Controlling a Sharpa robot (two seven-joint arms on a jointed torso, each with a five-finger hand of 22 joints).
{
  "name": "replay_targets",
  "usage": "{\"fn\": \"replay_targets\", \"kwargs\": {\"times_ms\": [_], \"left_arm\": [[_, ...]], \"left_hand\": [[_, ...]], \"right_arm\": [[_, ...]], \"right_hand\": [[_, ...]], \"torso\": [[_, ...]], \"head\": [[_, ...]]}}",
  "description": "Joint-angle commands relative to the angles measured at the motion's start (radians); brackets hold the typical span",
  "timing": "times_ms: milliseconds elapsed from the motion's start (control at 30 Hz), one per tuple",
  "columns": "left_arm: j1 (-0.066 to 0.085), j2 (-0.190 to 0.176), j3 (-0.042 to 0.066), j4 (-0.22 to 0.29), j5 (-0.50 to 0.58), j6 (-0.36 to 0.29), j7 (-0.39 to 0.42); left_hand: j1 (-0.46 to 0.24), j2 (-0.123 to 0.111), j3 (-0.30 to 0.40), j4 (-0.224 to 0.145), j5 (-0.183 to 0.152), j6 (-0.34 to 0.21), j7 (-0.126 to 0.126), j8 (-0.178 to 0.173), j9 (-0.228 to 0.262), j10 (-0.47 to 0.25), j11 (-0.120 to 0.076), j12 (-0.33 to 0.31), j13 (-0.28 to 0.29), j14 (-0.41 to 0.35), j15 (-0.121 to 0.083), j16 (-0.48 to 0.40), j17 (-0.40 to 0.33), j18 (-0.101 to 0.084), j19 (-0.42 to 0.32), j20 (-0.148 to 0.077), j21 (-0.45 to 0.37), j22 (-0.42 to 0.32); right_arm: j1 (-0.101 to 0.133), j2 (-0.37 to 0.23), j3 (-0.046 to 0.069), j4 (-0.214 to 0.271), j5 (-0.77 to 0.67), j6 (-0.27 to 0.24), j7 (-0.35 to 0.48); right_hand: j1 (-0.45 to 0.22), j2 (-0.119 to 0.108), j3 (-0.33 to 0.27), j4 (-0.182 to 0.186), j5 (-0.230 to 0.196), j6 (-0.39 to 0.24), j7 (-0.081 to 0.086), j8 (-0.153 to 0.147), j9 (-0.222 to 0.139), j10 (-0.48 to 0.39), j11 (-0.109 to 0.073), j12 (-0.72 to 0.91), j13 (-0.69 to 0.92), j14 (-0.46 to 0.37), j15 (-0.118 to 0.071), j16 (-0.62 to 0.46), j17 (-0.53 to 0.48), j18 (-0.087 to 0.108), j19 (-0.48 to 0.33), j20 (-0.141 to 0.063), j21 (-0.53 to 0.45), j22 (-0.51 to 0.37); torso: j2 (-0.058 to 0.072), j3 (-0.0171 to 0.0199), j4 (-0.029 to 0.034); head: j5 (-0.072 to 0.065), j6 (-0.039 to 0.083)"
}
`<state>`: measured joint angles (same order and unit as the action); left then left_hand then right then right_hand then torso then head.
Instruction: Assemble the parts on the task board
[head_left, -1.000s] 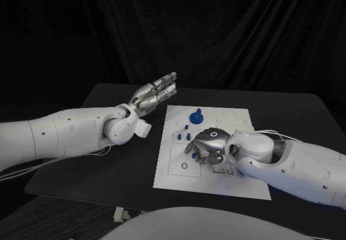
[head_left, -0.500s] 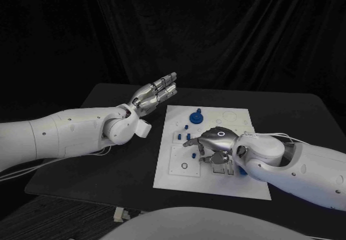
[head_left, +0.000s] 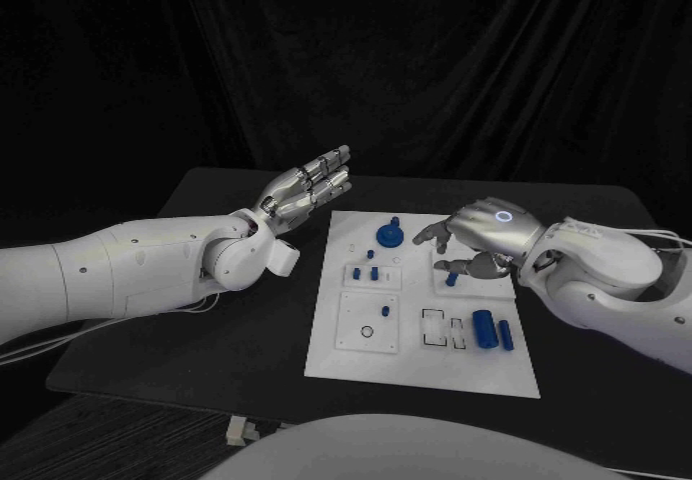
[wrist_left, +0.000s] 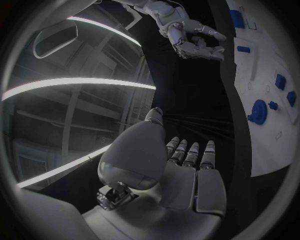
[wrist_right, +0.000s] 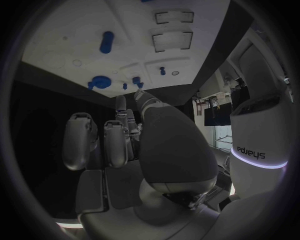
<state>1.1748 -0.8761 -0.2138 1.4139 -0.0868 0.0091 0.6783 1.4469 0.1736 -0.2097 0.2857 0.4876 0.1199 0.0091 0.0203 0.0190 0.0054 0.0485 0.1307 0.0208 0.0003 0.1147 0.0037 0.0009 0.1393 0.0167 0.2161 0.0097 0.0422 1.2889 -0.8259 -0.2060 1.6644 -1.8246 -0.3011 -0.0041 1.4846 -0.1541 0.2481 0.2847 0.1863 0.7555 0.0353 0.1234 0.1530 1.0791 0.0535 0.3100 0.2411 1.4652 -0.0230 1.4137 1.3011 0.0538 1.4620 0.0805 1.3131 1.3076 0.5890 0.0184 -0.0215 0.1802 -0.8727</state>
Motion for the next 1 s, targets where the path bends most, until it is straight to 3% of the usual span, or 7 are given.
{"fn": "replay_targets", "kwargs": {"times_ms": [33, 167, 467, 767, 800, 867, 1000], "left_arm": [[-0.001, 0.003, 0.001, 0.000, 0.008, 0.014, 0.090], [-0.002, 0.005, 0.001, 0.001, 0.008, 0.015, 0.090], [-0.002, 0.004, 0.001, 0.004, 0.008, 0.018, 0.092], [-0.002, 0.000, 0.001, 0.009, 0.008, 0.015, 0.103], [-0.002, 0.000, 0.001, 0.009, 0.008, 0.014, 0.104], [-0.002, -0.001, 0.001, 0.009, 0.008, 0.010, 0.108], [-0.002, -0.002, 0.001, 0.009, 0.008, 0.005, 0.113]], "left_hand": [[0.011, 0.000, -0.005, 0.001, 0.005, 0.001, -0.009, 0.000, 0.001, -0.002, 0.006, 0.006, 0.000, 0.000, 0.006, -0.004, -0.001, 0.010, -0.001, 0.008, 0.004, 0.001], [0.012, 0.001, -0.005, 0.001, 0.005, 0.001, -0.010, 0.000, 0.001, -0.002, 0.006, 0.006, 0.000, 0.000, 0.006, -0.004, -0.001, 0.012, -0.001, 0.017, 0.004, 0.003], [0.015, 0.003, -0.006, 0.001, 0.007, 0.002, -0.010, 0.000, 0.001, -0.002, 0.006, 0.006, 0.000, 0.000, 0.008, -0.004, -0.001, 0.015, 0.001, 0.034, 0.005, 0.005], [0.012, 0.006, -0.010, 0.004, 0.001, 0.006, -0.020, 0.001, 0.002, -0.001, 0.011, 0.009, 0.000, 0.000, 0.013, -0.004, -0.001, 0.019, 0.001, 0.049, 0.006, 0.005], [0.011, 0.006, -0.011, 0.005, 0.000, 0.005, -0.020, 0.001, 0.001, -0.001, 0.012, 0.009, 0.000, 0.000, 0.013, -0.004, -0.001, 0.020, 0.000, 0.048, 0.005, 0.003], [0.006, 0.008, -0.017, 0.004, -0.001, 0.007, -0.015, 0.001, 0.002, 0.000, 0.013, 0.014, 0.001, 0.000, 0.000, -0.004, -0.001, 0.028, -0.004, -0.006, 0.002, -0.005], [0.005, 0.008, -0.023, 0.004, 0.000, 0.007, -0.003, 0.001, 0.001, 0.002, -0.012, 0.019, 0.001, 0.000, -0.004, -0.004, -0.001, 0.009, -0.005, -0.030, 0.001, -0.007]], "right_arm": [[0.027, -0.024, 0.001, 0.007, -0.020, -0.061, -0.047], [0.048, -0.046, 0.000, -0.013, -0.022, -0.043, -0.068], [0.042, -0.052, 0.000, -0.073, -0.015, 0.016, -0.075], [0.008, -0.034, 0.000, -0.114, 0.006, 0.046, -0.059], [0.004, -0.032, 0.000, -0.118, 0.009, 0.045, -0.054], [-0.003, -0.028, 0.000, -0.125, 0.016, 0.043, -0.043], [-0.017, -0.020, 0.000, -0.137, 0.027, 0.055, -0.028]], "right_hand": [[-0.040, -0.004, -0.018, 0.001, -0.041, 0.025, -0.006, 0.010, -0.005, 0.005, 0.012, -0.038, -0.023, 0.055, 0.007, 0.008, 0.011, -0.008, 0.041, 0.008, 0.027, 0.201], [-0.109, -0.008, -0.070, 0.004, -0.128, 0.083, -0.014, 0.025, -0.009, 0.002, 0.012, -0.074, -0.038, 0.052, 0.008, 0.000, -0.007, -0.009, 0.046, 0.008, 0.044, 0.205], [-0.093, -0.006, -0.084, -0.003, -0.098, 0.134, -0.011, 0.029, -0.013, -0.042, 0.018, -0.101, -0.044, 0.054, -0.007, 0.009, 0.003, -0.008, 0.044, -0.002, 0.045, 0.204], [-0.152, -0.023, -0.120, 0.008, -0.137, 0.155, 0.016, 0.026, -0.016, -0.053, 0.017, -0.094, -0.037, 0.058, -0.008, 0.019, 0.017, -0.009, 0.043, -0.007, 0.051, 0.205], [-0.159, -0.026, -0.123, 0.008, -0.137, 0.164, 0.023, 0.029, -0.014, -0.053, 0.016, -0.092, -0.036, 0.057, -0.007, 0.019, 0.016, -0.009, 0.042, -0.006, 0.051, 0.205], [-0.163, -0.029, -0.125, 0.008, -0.138, 0.167, 0.037, 0.029, -0.013, -0.052, 0.016, -0.090, -0.035, 0.057, -0.006, 0.021, 0.018, -0.009, 0.042, -0.006, 0.052, 0.205], [-0.156, -0.028, -0.123, 0.006, -0.137, 0.178, 0.038, 0.033, -0.011, -0.054, 0.016, -0.090, -0.034, 0.058, -0.007, 0.022, 0.020, -0.009, 0.042, -0.006, 0.053, 0.205]], "torso": [[0.000, 0.0002, -0.0004], [0.000, -0.0001, -0.0004], [-0.001, 0.0000, -0.0009], [0.001, 0.0003, 0.0003], [0.001, 0.0004, 0.0005], [0.001, 0.0001, 0.0002], [0.000, 0.0002, 0.0001]], "head": [[-0.007, 0.000], [-0.007, 0.000], [-0.012, 0.000], [-0.022, 0.000], [-0.023, 0.000], [-0.025, 0.000], [-0.024, 0.000]]}}
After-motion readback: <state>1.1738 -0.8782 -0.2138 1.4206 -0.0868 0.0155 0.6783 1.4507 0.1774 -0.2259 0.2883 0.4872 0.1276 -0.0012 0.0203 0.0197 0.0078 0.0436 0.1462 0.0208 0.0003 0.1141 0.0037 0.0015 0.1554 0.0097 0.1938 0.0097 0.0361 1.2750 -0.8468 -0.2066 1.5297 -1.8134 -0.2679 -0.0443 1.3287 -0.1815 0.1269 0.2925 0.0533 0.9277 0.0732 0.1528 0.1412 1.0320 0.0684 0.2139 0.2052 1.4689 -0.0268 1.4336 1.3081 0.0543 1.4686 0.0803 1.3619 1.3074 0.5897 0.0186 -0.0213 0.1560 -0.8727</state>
